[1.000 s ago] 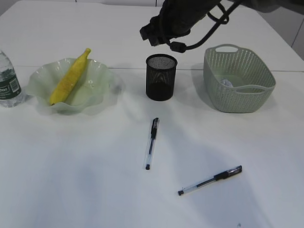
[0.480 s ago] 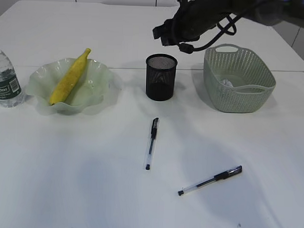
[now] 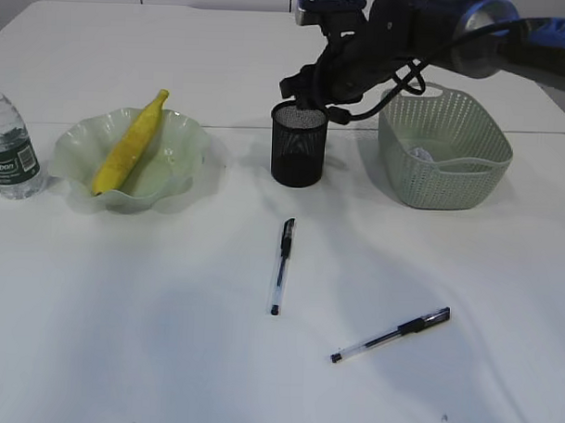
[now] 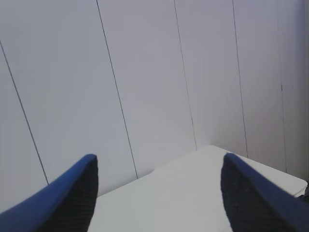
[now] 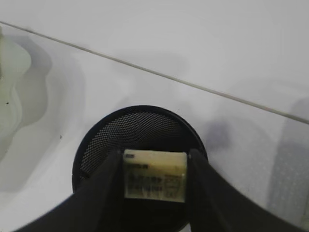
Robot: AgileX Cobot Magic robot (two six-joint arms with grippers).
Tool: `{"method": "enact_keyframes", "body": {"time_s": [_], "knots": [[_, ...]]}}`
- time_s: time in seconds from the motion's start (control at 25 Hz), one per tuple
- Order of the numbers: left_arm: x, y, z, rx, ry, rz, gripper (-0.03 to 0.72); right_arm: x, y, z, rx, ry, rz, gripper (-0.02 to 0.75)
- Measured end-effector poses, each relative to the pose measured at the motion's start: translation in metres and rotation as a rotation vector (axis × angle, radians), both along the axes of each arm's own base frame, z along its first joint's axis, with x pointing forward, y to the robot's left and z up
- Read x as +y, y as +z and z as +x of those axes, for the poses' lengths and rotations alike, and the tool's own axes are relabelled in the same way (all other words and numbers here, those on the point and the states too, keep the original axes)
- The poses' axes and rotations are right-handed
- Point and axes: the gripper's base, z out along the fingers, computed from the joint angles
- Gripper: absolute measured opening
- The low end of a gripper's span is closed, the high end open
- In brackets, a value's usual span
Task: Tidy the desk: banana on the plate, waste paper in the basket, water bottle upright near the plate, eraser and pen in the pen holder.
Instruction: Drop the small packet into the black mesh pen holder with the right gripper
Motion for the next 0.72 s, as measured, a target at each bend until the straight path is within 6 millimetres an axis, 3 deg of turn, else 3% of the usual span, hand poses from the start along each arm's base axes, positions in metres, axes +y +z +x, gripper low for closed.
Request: {"method": "enact_keyframes", "body": {"time_s": [0.28, 0.72], "knots": [[0.000, 0.000, 0.000, -0.001, 0.001, -0.001, 0.557, 0.000, -0.016, 0.005, 0.006, -0.006, -0.003, 0.286], [0.000, 0.000, 0.000, -0.001, 0.001, -0.001, 0.557, 0.000, -0.013, 0.009, -0.048, -0.014, 0.014, 0.283]]}}
